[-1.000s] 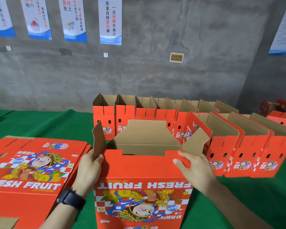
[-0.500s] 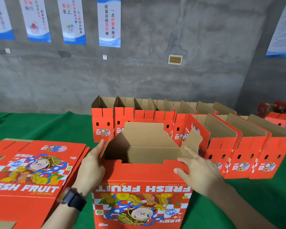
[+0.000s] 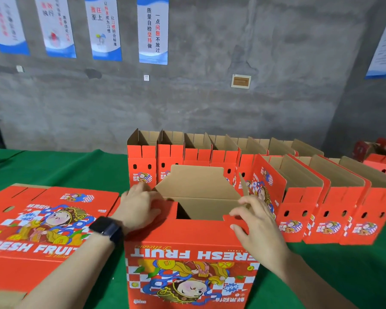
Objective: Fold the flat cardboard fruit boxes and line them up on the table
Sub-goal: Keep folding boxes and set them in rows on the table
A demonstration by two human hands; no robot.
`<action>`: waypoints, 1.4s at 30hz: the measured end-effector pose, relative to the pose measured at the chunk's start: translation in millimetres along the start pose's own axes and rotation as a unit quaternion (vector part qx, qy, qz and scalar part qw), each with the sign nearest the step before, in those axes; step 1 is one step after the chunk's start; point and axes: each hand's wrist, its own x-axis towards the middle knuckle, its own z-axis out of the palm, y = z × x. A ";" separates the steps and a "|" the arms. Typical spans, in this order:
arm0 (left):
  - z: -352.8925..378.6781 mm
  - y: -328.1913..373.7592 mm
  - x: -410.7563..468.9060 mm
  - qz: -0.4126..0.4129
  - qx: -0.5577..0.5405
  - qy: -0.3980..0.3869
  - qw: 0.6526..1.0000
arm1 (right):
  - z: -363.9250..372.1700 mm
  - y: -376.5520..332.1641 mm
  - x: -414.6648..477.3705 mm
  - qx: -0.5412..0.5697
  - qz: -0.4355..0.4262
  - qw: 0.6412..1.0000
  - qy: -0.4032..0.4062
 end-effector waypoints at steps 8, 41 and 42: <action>1.5 3.8 18.8 0.067 -0.197 -0.077 0.975 | 2.2 11.3 -0.2 0.190 0.053 0.978 -0.073; 12.5 16.2 17.6 -0.090 -0.037 -0.108 0.989 | 35.6 14.7 60.8 -0.067 0.135 0.951 -0.271; 12.5 16.0 17.8 -0.090 -0.035 -0.108 0.989 | 36.3 15.3 61.1 -0.067 0.135 0.951 -0.270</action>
